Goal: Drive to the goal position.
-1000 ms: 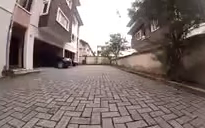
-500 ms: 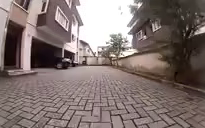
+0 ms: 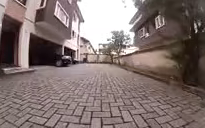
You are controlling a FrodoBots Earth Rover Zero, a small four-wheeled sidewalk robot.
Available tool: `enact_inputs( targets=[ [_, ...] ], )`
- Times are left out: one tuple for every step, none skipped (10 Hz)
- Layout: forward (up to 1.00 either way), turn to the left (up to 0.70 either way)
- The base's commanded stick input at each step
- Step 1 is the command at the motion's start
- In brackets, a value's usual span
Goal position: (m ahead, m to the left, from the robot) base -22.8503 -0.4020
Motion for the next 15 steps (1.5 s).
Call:
enact_inputs(
  targets=[
    [0.7,0.0],
    [0.7,0.0],
    [0.7,0.0],
    [0.7,0.0],
    [0.7,0.0],
    [0.7,0.0],
    [0.7,0.0],
    [0.7,0.0],
    [0.7,0.0],
    [0.7,0.0],
    [0.7,0.0],
    [0.7,0.0],
    [0.7,0.0],
    [0.7,0.0],
    [0.7,0.0]
  ],
)
